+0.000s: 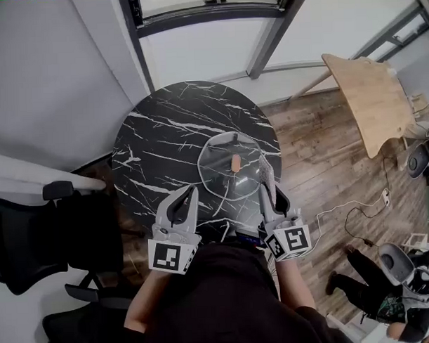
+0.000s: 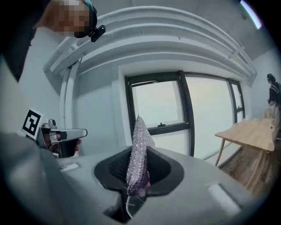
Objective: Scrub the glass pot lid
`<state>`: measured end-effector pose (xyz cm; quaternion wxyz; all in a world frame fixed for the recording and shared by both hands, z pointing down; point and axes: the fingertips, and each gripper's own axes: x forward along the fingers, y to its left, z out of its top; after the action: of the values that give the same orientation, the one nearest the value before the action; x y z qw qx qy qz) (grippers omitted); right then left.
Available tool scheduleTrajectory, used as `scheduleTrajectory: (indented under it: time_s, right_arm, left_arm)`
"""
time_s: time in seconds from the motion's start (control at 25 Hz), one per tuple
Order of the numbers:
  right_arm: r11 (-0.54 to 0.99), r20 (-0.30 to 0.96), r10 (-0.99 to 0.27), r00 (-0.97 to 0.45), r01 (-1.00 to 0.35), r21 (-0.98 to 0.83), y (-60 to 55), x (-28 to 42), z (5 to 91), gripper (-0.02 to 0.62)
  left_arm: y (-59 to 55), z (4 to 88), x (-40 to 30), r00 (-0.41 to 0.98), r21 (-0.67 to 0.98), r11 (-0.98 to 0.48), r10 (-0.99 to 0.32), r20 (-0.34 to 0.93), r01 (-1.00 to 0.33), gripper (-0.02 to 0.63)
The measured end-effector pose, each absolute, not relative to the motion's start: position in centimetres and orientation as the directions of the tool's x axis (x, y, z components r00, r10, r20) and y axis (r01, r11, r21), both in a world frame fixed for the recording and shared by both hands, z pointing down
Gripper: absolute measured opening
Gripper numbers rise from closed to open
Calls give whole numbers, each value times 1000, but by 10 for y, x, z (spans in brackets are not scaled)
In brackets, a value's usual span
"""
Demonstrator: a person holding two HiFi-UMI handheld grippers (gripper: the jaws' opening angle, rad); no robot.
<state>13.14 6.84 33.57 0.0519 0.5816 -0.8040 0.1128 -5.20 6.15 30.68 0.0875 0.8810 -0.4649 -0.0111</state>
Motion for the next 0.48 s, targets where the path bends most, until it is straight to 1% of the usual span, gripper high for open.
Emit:
scheduleTrajectory:
  time_s: [0.48]
  right_arm:
    - [311,220,-917,-332,-942,-125,62,125,337,71]
  left_arm:
    - [54,303,-55,553,174,-539,-832,44,-824,3]
